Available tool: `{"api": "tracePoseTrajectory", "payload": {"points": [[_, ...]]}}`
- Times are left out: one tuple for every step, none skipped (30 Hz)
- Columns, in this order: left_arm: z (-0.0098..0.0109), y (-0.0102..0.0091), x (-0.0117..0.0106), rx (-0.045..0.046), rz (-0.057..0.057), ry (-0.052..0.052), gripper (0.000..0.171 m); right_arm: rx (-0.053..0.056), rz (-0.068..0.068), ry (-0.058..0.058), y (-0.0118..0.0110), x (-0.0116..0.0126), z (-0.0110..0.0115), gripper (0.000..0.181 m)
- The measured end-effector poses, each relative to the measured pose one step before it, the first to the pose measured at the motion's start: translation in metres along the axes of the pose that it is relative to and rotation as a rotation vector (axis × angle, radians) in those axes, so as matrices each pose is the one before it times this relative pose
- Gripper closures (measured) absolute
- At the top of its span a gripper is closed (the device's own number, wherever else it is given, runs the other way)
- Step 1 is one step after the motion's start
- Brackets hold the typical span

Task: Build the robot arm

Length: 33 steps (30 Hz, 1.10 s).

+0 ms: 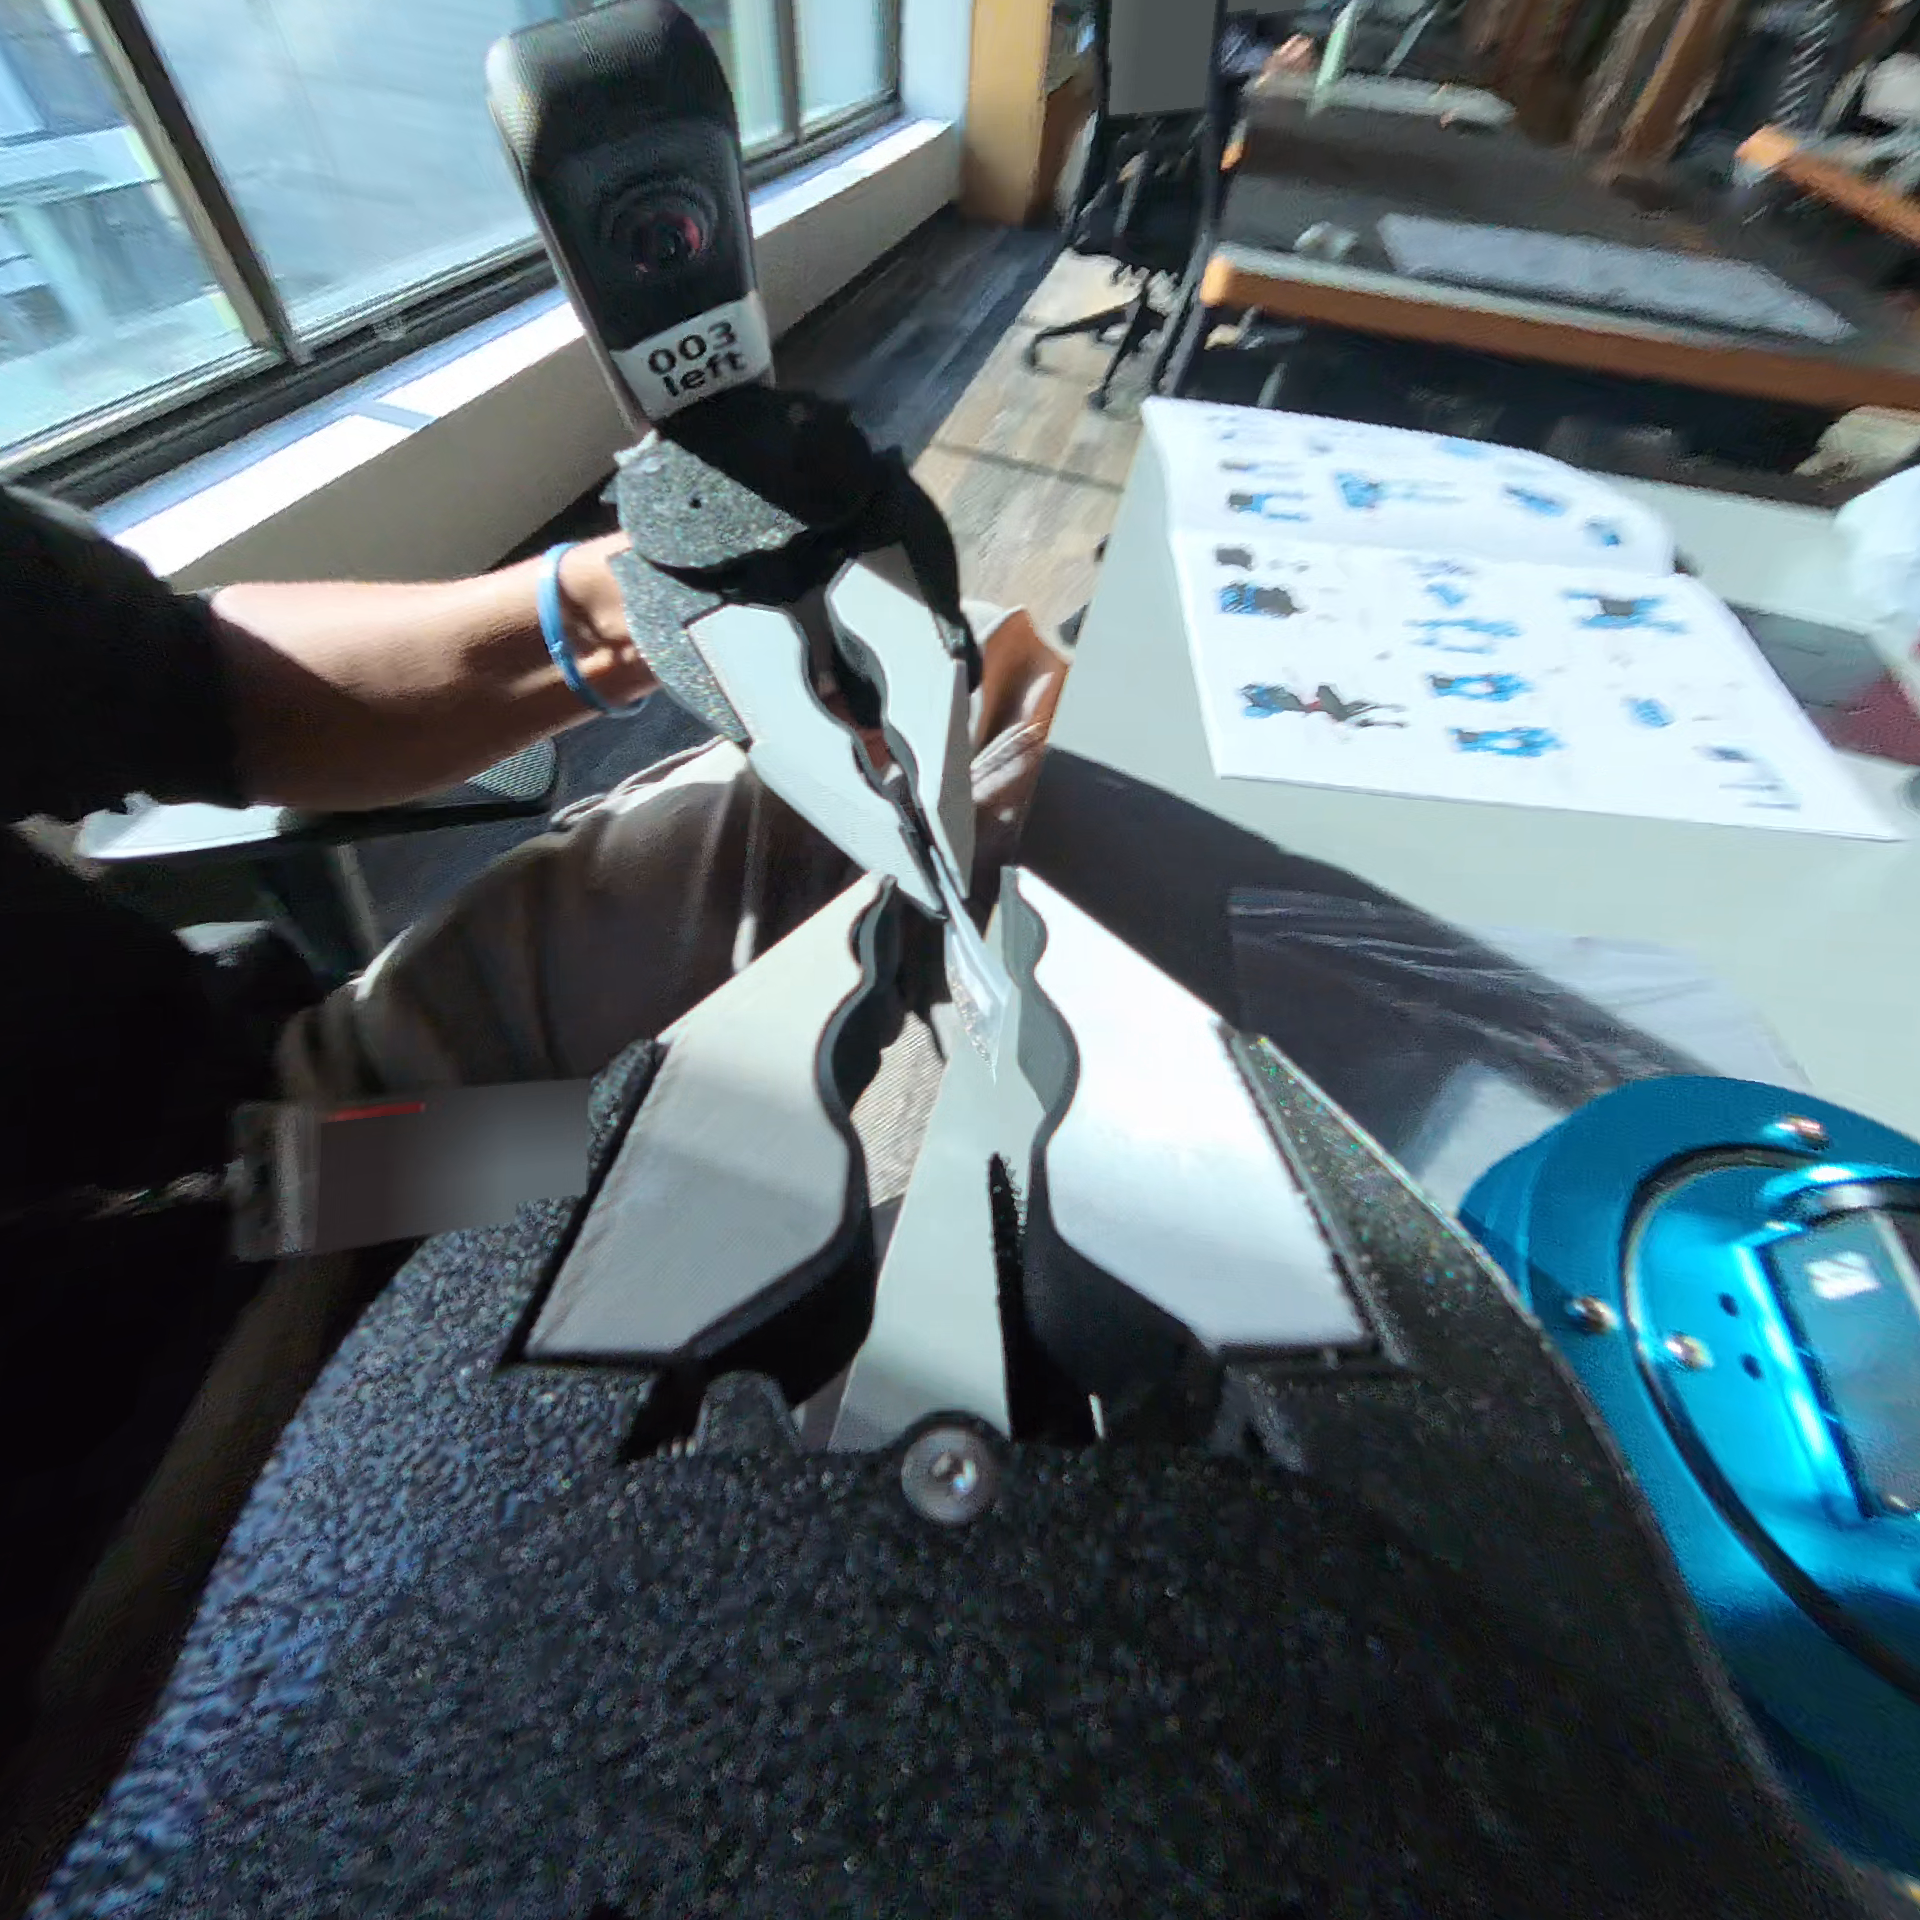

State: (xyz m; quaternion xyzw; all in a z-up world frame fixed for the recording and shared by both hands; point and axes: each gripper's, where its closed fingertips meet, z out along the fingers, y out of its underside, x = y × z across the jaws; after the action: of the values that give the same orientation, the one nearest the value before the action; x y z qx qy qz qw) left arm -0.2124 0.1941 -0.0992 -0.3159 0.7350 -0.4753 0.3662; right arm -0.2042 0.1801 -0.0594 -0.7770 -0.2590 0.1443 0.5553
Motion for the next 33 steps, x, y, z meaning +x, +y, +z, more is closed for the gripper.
{"api": "tracePoseTrajectory", "payload": {"points": [[-0.00032,0.00226,0.00308,-0.01878,0.0327,0.0052,0.171,-0.0576,0.0341,-0.0628,0.00355,-0.00426,0.00434,0.154],[-0.00006,0.00027,0.0023,-0.00479,0.019,0.0053,0.171,-0.0593,0.0134,-0.0343,0.00438,-0.0002,0.00477,0.153],[0.00043,-0.00034,0.00174,0.00089,0.0115,0.0061,0.171,-0.0275,-0.006,-0.0079,0.00111,0.00235,0.00414,0.154],[0.0007,0.0001,0.00085,-0.0007,0.0061,0.005,0.171,-0.006,-0.0141,-0.0099,-0.00065,0.00046,0.00356,0.157],[0.0009,0.00087,-0.00029,-0.00412,0.0012,0.0017,0.171,-0.0207,-0.0123,-0.02,0.00207,-0.00144,0.00416,0.158],[0.0007,0.0011,-0.00006,-0.00418,-0.0007,0.0034,0.171,-0.0304,-0.0091,0.0056,0.00337,0.00219,0.00407,0.157],[0.00017,0.00083,-0.00017,-0.00251,-0.0002,0.0021,0.171,-0.0182,-0.012,0.0178,0.00221,0.0035,0.00299,0.158],[-0.00012,0.00089,-0.0003,-0.00241,0.0001,0.0006,0.171,-0.0115,-0.0082,0.0022,0.00157,0.00094,0.00238,0.158],[-0.0005,0.00072,-0.0001,-0.0014,-0.0021,0.0018,0.171,-0.0009,-0.0001,0.0002,0.00015,0.00094,0.00122,0.158],[-0.00067,0.00029,-0.00108,0.00004,-0.0034,-0.0034,0.171,0.0137,0.0026,0.0007,-0.00152,0.00107,-0.00014,0.159],[-0.00093,-0.00021,-0.0008,0.0032,-0.005,-0.0022,0.171,0.0111,0.0032,-0.0052,-0.00077,0.00022,-0.0004,0.16],[-0.00094,-0.00046,0.00046,0.00479,-0.0061,0.0049,0.171,0.0009,0.0026,0.0035,0.00082,0.00147,-0.00008,0.16],[-0.00071,-0.00048,0.00017,0.00326,-0.002,-0.0002,0.171,-0.0021,0.0019,0.0061,0.00142,0.00162,0.00055,0.16],[-0.00045,0.0001,-0.00002,-0.00081,0.0014,-0.0029,0.171,-0.0009,0.0032,-0.0105,0.00097,-0.00118,0.00085,0.16],[-0.00004,0.00066,0.00081,-0.00415,0.0008,0.0024,0.171,-0.0004,0.0014,-0.0016,0.00042,0.00005,0.00091,0.16],[0.00007,0.00014,0.00069,-0.001,0.0003,0.0011,0.171,-0.0002,-0.0029,0.0059,0.00012,0.00076,0.00077,0.16],[0.00025,0.00013,0.0002,-0.00057,-0.001,-0.0007,0.171,-0.0054,-0.0037,-0.0006,0.00062,-0.00026,0.00075,0.16],[0.00035,0.00075,0.00063,-0.00283,-0.0006,0.0016,0.171,-0.0034,-0.0023,0.0095,0.00005,0.00151,0.00024,0.16],[0.00036,0.00049,-0.00006,-0.00105,0.0026,-0.0031,0.171,0.0007,-0.0024,0.0107,-0.00039,0.00174,-0.00006,0.16],[0.00021,0.00036,-0.0001,-0.00239,0.0021,-0.0036,0.171,-0.0064,-0.0005,-0.0076,0.00085,-0.00111,0.00035,0.16],[0.00017,0.00109,0.00046,-0.00604,-0.0006,0.0009,0.171,-0.012,0.0018,-0.0066,0.00177,-0.00083,0.00067,0.16],[0.00006,0.00065,-0.00047,-0.00367,0.0015,-0.0044,0.171,-0.0093,0.0002,0.0027,0.00145,0.00061,0.00057,0.159],[-0.00017,0.00035,-0.00071,-0.00183,0.0034,-0.0066,0.171,-0.0052,-0.0013,-0.0032,0.00046,-0.00061,0.00019,0.159],[-0.00032,0.00039,0.00021,-0.00216,0.001,0.0001,0.171,0.0024,-0.0027,0.0027,-0.00111,0.00011,-0.0005,0.159],[-0.00027,0.00007,0.00044,-0.00168,-0.0016,0.0024,0.171,0.0068,-0.0045,0.0027,-0.00207,-0.00015,-0.00079,0.159],[-0.00045,-0.00023,-0.00016,0.0004,0.0005,-0.0013,0.171,0.0047,-0.0028,-0.0023,-0.00202,-0.0007,-0.00073,0.159],[-0.00032,-0.00043,0.00031,0.00155,0.0006,0.0015,0.171,0.0067,-0.0045,0.0011,-0.00243,-0.00015,-0.00076,0.159],[-0.00025,-0.00042,0.00028,0.00064,-0.0004,0.0019,0.171,0.0072,-0.0046,-0.0017,-0.00218,-0.00054,-0.0005,0.159],[-0.00012,-0.00024,0.00034,-0.00022,-0.0016,0.0022,0.171,-0.0022,0.0,-0.0036,-0.00041,-0.00039,0.00023,0.159],[-0.0001,-0.00005,0.00024,-0.00049,-0.0001,0.0009,0.171,-0.0104,-0.0004,0.0038,0.00093,0.00115,0.00084,0.159],[-0.00019,0.00003,-0.00022,-0.00051,0.0024,-0.0027,0.171,-0.0074,-0.0042,0.0017,0.00104,0.00047,0.00109,0.159],[-0.00021,0.00012,0.00028,-0.00138,-0.0005,0.0016,0.171,-0.0033,-0.0014,-0.0056,0.00044,-0.00087,0.00103,0.159],[-0.00029,-0.00024,0.00034,0.00027,-0.0019,0.0018,0.171,-0.0023,0.002,0.0002,0.00009,0.00021,0.00109,0.159]]}}
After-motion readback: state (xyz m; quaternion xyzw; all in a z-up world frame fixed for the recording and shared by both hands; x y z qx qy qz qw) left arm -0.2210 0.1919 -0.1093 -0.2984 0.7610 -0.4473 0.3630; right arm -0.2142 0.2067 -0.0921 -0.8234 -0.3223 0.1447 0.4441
